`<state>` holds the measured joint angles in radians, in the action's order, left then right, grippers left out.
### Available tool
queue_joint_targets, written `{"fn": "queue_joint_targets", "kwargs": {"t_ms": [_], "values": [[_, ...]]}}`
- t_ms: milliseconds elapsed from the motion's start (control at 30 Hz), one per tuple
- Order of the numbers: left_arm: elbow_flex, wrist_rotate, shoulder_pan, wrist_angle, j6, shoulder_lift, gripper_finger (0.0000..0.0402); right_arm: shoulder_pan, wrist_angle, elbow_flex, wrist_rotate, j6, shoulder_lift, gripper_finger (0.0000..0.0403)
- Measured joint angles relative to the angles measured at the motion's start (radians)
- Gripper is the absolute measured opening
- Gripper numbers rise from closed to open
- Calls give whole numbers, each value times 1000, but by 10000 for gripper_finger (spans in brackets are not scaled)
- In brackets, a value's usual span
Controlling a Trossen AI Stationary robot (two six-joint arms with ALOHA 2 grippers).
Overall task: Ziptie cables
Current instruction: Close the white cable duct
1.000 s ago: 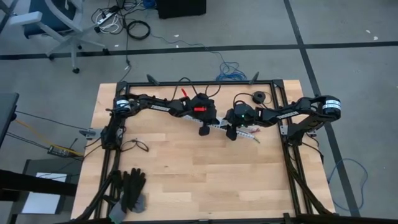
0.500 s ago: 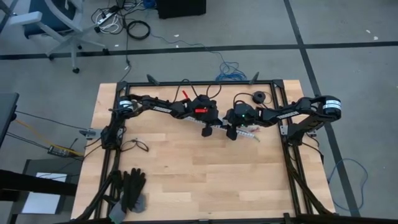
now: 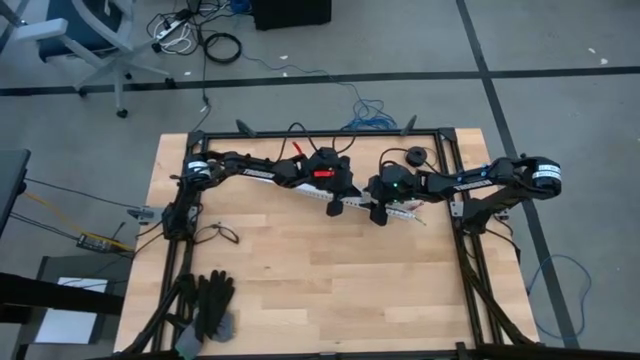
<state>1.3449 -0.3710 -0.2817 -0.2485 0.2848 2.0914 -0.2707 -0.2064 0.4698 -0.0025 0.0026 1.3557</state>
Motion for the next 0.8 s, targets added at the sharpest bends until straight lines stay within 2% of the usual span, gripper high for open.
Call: {"fn": "queue_joint_targets", "kwargs": {"t_ms": [400, 800], "values": [[0, 0, 0, 47, -1, -2, 0, 0, 30, 0, 9, -5, -2, 301], [1, 38, -21, 208, 23, -17, 0, 0, 132, 1, 53, 1, -2, 309]]}}
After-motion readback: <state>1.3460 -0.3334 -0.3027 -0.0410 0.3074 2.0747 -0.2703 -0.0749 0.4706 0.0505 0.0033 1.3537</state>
